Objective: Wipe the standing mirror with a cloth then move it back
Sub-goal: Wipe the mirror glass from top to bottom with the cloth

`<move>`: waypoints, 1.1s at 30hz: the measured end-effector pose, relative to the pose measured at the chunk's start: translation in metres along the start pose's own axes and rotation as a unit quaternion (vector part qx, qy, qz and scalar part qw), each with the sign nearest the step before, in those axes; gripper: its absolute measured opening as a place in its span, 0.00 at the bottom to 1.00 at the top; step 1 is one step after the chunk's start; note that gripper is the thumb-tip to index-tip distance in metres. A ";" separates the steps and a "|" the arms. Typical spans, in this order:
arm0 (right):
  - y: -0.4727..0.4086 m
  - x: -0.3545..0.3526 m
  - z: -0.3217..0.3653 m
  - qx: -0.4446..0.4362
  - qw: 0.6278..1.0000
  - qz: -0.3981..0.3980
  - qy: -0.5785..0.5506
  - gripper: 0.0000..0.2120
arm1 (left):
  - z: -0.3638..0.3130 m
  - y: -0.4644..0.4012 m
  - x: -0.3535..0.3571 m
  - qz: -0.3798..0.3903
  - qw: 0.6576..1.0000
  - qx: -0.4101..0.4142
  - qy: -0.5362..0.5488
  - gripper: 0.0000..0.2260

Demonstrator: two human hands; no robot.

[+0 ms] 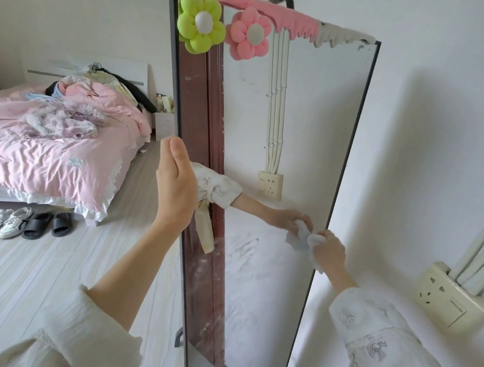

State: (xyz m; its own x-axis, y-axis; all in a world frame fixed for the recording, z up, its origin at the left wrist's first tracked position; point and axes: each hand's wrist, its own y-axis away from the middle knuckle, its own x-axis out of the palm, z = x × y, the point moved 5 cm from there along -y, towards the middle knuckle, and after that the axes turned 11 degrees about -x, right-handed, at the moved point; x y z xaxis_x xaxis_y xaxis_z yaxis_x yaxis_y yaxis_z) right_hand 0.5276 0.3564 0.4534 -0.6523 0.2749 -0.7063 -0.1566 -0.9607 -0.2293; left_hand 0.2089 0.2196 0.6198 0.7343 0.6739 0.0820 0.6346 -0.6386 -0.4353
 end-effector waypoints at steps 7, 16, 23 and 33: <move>-0.021 -0.063 0.085 -0.177 0.967 -0.182 0.019 0.16 | 0.010 0.020 0.007 0.066 0.996 -0.035 0.042 0.14; 0.056 0.021 0.042 -0.214 0.975 -0.059 0.025 0.16 | 0.013 0.014 0.002 0.029 0.998 -0.044 0.021 0.15; 0.034 0.002 0.041 -0.158 0.986 -0.024 0.046 0.16 | 0.011 0.014 0.001 0.042 0.998 -0.040 -0.003 0.15; 0.049 0.009 0.088 -0.242 0.963 -0.095 -0.075 0.13 | 0.013 0.016 0.001 0.074 0.996 -0.056 0.010 0.15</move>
State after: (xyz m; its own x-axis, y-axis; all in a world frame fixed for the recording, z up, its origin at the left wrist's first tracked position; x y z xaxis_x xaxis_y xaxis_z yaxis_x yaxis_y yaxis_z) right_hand 0.4481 0.3082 0.4947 -0.7518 0.4002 -0.5240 0.0559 -0.7532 -0.6554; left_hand 0.2167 0.2149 0.6014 0.8255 0.5627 0.0434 0.5418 -0.7684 -0.3406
